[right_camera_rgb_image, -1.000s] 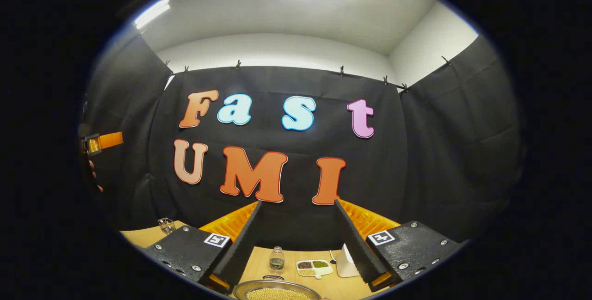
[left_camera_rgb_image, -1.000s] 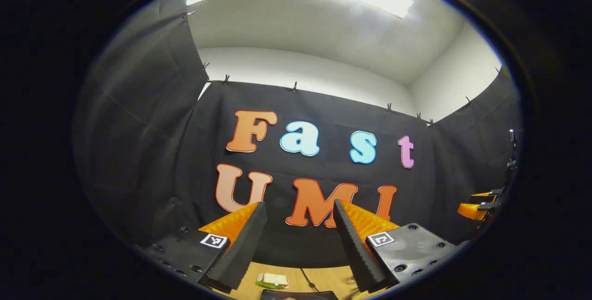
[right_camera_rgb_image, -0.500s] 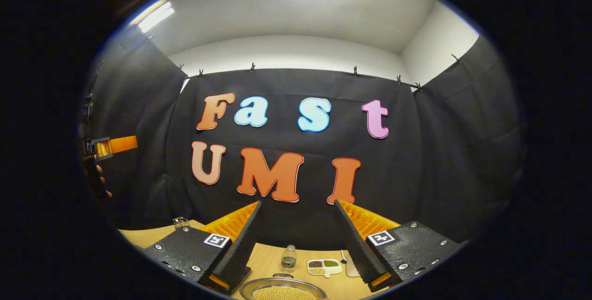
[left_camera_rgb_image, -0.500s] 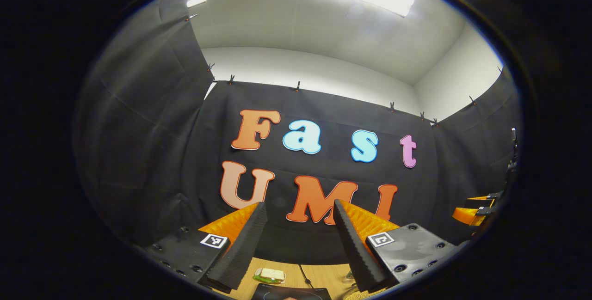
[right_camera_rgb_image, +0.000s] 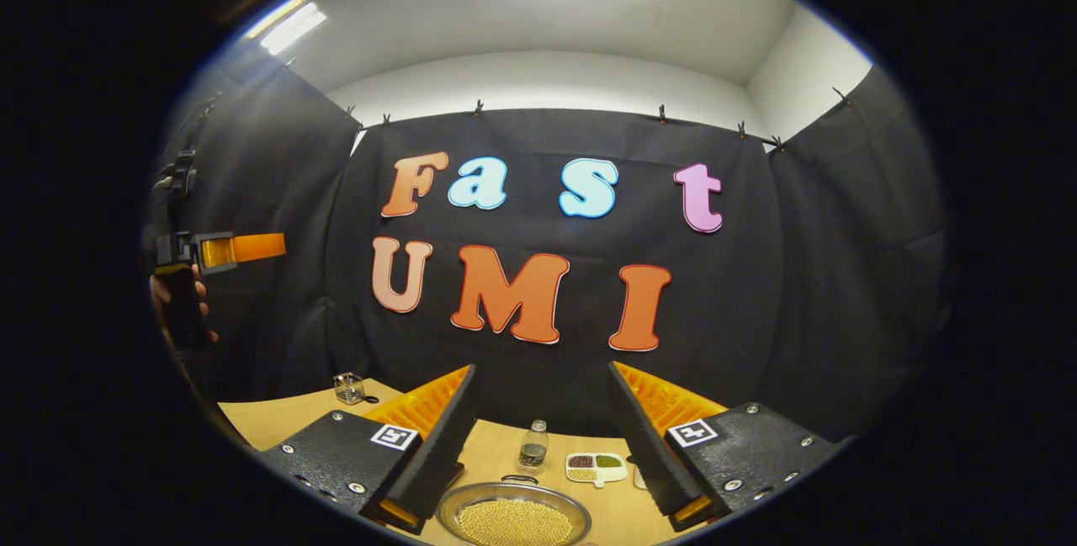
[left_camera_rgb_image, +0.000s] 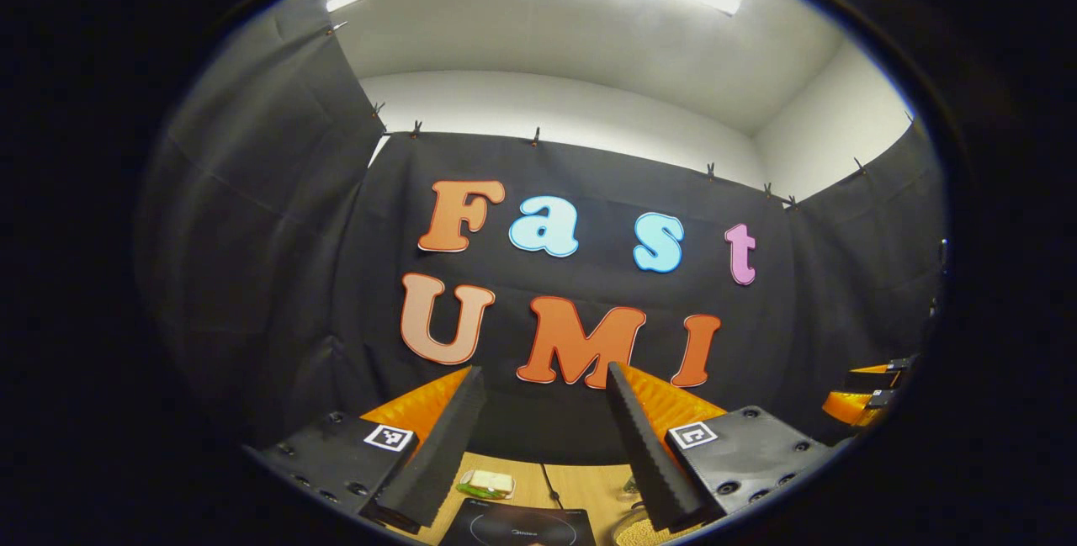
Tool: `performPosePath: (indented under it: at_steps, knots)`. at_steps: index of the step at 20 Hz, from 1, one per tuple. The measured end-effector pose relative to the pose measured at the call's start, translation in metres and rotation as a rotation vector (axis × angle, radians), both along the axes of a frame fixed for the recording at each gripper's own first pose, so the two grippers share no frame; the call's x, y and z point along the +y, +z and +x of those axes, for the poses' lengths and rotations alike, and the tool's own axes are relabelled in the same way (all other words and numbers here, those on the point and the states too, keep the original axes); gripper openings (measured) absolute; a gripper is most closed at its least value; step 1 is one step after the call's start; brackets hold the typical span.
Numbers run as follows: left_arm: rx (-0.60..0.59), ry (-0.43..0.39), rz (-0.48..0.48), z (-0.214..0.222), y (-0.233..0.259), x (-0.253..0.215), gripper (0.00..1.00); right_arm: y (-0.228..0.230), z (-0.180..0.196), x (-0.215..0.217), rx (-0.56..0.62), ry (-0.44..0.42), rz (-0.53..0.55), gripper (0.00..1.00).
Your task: First push the handle of the pot to place it horizontally, then grasp the pot with both hands and set it on the induction cooktop.
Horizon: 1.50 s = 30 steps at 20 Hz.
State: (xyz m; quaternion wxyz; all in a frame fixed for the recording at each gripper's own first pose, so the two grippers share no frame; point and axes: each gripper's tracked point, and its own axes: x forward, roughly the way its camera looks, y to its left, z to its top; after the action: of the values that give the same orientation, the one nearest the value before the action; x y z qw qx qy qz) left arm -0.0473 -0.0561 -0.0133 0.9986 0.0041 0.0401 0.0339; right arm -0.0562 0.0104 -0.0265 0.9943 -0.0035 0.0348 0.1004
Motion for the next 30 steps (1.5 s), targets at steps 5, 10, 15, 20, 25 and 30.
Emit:
performPosePath:
  at_steps: [5,10,15,20,25,30]
  knots:
    - [-0.046,-0.011,0.004,-0.009,0.007,-0.009,0.96,-0.042,-0.017,0.013,0.092,0.057,-0.032,0.91]
    - [-0.039,-0.003,0.023,-0.012,0.003,-0.002,0.96,-0.1,-0.052,0.06,0.303,0.264,0.027,0.88]
    - [-0.024,0.024,0.039,-0.015,-0.007,0.013,0.96,-0.158,-0.063,0.081,0.436,0.321,-0.011,0.83]
    - [-0.021,-0.018,0.062,-0.018,-0.018,0.0,0.94,-0.232,-0.097,0.104,0.658,0.42,-0.024,0.8]
    - [-0.012,-0.018,0.054,-0.011,-0.029,-0.002,0.96,-0.29,-0.12,0.117,0.923,0.449,0.032,0.63]
    - [0.02,-0.008,0.042,-0.005,-0.042,0.004,0.96,-0.321,-0.141,0.129,1.097,0.514,0.087,0.45]
